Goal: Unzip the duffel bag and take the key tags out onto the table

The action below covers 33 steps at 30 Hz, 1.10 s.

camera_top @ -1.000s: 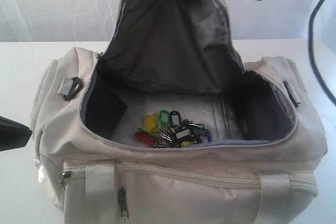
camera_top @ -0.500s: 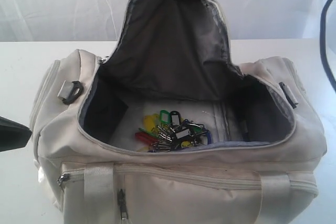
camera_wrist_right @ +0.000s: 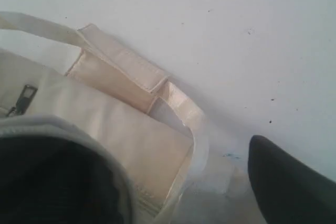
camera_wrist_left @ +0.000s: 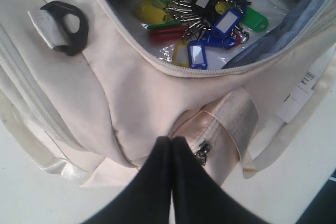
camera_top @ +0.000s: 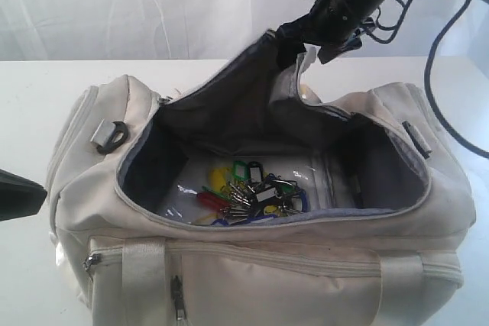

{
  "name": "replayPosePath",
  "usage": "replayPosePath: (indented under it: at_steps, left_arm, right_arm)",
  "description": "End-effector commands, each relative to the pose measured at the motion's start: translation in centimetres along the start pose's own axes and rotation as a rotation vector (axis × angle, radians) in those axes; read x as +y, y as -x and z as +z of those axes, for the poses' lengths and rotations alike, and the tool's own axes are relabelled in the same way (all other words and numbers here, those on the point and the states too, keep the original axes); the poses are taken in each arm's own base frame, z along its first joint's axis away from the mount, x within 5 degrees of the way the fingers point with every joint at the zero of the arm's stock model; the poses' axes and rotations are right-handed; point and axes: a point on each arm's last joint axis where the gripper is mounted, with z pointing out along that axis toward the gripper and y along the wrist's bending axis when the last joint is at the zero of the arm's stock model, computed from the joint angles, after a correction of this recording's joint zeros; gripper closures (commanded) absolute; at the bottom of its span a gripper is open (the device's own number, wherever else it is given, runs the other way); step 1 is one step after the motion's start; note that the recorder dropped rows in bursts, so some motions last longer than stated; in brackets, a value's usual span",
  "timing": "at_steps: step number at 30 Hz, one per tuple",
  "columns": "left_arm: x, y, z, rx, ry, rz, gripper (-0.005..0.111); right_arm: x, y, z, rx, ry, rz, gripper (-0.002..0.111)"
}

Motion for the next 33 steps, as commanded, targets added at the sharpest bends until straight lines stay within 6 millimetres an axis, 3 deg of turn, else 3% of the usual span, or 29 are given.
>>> replayPosePath:
  at_steps: [1,10,14,21,25,29,33]
  left_arm:
    - [-0.2,-0.1,0.0,0.003,-0.019,-0.007,0.107]
    - [-0.2,-0.1,0.0,0.002,-0.022,-0.01,0.107]
    - [-0.2,-0.1,0.0,0.002,-0.022,-0.01,0.107]
    - [-0.2,-0.1,0.0,0.001,-0.023,-0.011,0.107]
    - [-0.2,-0.1,0.0,0.003,-0.024,-0.011,0.107]
    - [-0.2,-0.1,0.0,0.003,-0.024,-0.011,0.107]
    - [-0.2,-0.1,0.0,0.003,-0.024,-0.011,0.107]
  right_arm:
    - [-1.4,0.7,-2.3,-0.078,0.097,0.099,0.033]
    - [0.1,1.3,-7.1,-0.117,0.161,0.013,0.033]
    - [0.4,1.0,-8.3,-0.082,0.144,-0.031,0.033]
    - [-0.2,0.5,-7.9,-0.035,0.091,-0.031,0.031]
    - [-1.7,-0.2,-6.6,0.039,-0.037,0.016,0.031]
    - [-2.1,-0.4,-5.7,0.062,-0.044,0.018,0.031]
    - [-1.8,0.5,-7.0,-0.025,-0.059,0.008,0.032]
